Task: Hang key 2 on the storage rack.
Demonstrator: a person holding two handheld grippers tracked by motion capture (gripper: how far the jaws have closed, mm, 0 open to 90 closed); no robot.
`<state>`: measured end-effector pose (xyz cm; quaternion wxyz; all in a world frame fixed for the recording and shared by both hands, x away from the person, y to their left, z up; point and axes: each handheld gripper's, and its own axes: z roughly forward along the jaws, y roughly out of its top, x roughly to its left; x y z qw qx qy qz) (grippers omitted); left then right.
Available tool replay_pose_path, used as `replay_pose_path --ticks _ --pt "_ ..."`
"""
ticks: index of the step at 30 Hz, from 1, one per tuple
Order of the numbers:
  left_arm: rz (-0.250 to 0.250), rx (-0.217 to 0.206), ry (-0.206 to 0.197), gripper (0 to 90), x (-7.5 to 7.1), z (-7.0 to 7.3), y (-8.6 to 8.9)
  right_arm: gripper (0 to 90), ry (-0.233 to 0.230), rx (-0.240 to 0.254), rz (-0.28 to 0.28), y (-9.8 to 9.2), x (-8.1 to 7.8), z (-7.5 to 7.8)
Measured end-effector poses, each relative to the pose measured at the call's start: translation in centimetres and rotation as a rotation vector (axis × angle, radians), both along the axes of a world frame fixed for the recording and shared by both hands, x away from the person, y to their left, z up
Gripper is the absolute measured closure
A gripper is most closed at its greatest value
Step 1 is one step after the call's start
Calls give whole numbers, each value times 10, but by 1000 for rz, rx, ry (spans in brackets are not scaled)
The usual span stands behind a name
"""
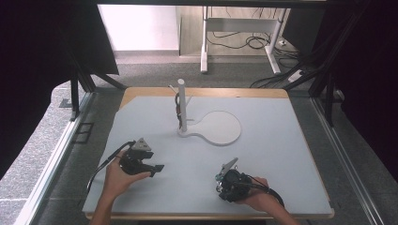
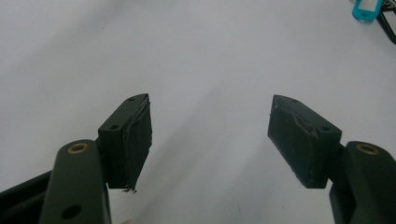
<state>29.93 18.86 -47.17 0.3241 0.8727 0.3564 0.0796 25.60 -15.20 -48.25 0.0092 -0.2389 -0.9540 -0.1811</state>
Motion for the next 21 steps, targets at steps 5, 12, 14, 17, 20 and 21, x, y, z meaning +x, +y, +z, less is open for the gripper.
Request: replay_pose_path --ticks 5,12,14,17,20,21 --pt "1 1 -2 309 0 0 0 860 16 8 -14 0 3 3" --pt "-4 9 4 310 1 -1 -1 865 43 59 -32 -8 10 13" --pt "-4 11 6 310 1 -1 -1 868 45 83 -44 -10 14 21" --pt "2 8 3 310 1 0 0 871 44 106 -61 -14 21 35" --pt "2 9 4 310 1 1 1 873 45 114 -68 -17 26 43" --pt "3 7 2 310 0 1 1 874 41 109 -75 -19 32 51"
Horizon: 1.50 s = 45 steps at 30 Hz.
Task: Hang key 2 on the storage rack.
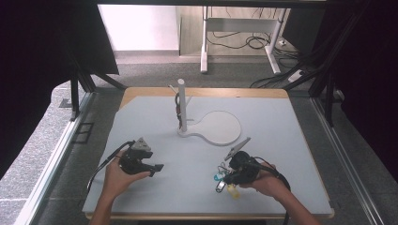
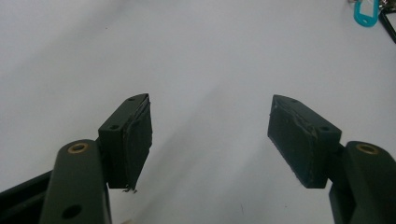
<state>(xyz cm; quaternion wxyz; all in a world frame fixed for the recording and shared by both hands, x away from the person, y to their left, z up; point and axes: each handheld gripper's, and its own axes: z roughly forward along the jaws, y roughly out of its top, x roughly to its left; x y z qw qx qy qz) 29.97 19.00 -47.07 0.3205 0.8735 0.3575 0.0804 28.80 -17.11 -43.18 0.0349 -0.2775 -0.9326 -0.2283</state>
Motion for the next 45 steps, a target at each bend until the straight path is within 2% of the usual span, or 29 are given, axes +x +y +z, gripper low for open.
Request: replay_pose_path --ticks 1,2,5,8,17,30,45 --pt "0 0 0 310 0 0 0 874 0 0 0 0 0 0" --pt "2 -1 1 310 0 0 0 875 -2 4 -6 -2 6 8" --pt "0 -1 1 310 0 -1 -1 876 4 5 -9 -3 12 16" --pt "-1 -1 1 310 0 0 1 878 17 -10 -9 -4 24 29" --pt "-5 3 -3 310 1 0 2 878 60 -30 -30 -8 47 46" --pt "-4 2 -3 310 1 0 1 878 54 -30 -64 -16 60 57" --pt "-2 -4 -9 312 0 0 1 878 32 -15 -87 -20 71 78"
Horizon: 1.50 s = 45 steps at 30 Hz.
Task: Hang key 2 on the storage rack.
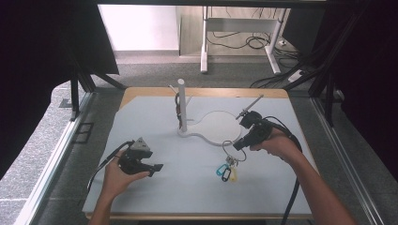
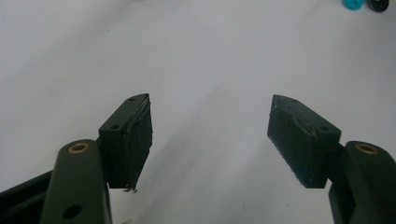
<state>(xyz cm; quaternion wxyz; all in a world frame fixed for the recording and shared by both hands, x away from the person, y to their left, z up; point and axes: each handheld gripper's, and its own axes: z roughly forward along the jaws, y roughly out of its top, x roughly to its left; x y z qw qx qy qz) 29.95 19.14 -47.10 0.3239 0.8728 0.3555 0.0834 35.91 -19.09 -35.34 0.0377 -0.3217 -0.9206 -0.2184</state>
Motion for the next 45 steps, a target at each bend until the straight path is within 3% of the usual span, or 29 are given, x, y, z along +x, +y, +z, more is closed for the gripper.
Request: replay_pose_path --ticks 17,45 --pt "-10 18 10 312 1 -3 -2 878 -34 -5 -30 3 19 30" --pt "-15 19 3 312 2 -4 -1 878 -39 -15 -94 10 51 51"
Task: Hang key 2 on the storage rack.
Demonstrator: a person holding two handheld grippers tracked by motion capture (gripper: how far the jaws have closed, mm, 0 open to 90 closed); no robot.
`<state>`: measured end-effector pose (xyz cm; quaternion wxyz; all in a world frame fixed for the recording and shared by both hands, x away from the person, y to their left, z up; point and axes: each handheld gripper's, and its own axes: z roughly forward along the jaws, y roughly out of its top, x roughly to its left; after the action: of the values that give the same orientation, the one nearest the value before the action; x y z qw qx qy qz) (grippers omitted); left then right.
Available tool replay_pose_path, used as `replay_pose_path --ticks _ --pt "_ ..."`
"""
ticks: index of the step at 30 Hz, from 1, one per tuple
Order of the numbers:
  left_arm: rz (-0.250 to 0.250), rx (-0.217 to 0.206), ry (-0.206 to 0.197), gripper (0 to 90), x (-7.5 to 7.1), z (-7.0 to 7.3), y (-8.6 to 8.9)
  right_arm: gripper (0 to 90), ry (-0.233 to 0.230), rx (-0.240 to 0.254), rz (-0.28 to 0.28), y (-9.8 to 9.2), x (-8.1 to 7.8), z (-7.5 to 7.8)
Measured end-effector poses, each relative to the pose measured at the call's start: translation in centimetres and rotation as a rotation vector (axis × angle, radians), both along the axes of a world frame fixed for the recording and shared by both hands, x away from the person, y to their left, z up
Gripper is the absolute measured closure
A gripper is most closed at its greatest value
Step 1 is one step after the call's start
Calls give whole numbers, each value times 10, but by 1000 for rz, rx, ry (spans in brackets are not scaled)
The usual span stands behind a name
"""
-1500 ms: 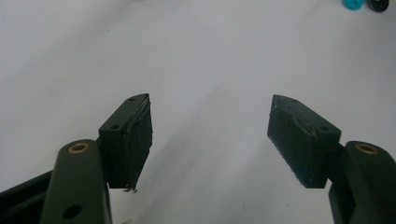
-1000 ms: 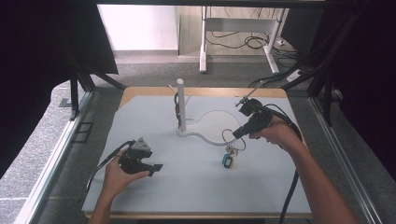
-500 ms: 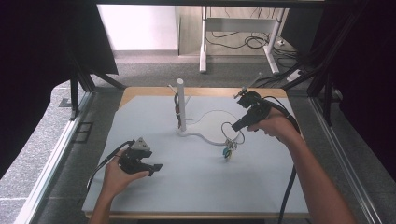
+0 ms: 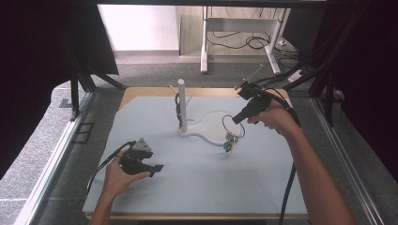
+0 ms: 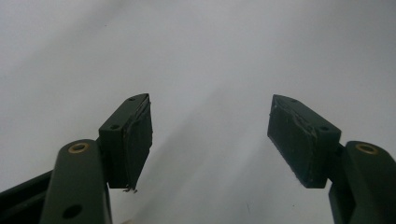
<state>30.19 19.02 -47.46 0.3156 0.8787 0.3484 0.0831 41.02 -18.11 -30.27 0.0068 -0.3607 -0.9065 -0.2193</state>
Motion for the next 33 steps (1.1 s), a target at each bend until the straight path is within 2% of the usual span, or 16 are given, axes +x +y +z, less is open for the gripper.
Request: replay_pose_path --ticks 4,12,23,25,27,28,31,33 --pt "-1 5 -4 314 0 0 0 878 -16 -4 -1 8 6 5" --pt "-3 2 -4 313 -1 1 2 878 -18 -1 -5 20 16 7" --pt "-4 8 1 311 0 0 2 878 -20 8 -18 27 26 9" --pt "-3 1 3 311 0 0 2 878 -22 7 -21 28 28 10" --pt "8 -23 25 311 1 -2 6 878 -24 8 -24 28 29 10" --pt "25 -19 31 312 3 -5 9 878 -30 6 -29 29 30 11" --pt "28 -13 29 312 3 -5 10 878 -31 11 -34 30 33 12" --pt "25 -27 34 313 2 -4 10 878 -30 13 -38 30 35 12"
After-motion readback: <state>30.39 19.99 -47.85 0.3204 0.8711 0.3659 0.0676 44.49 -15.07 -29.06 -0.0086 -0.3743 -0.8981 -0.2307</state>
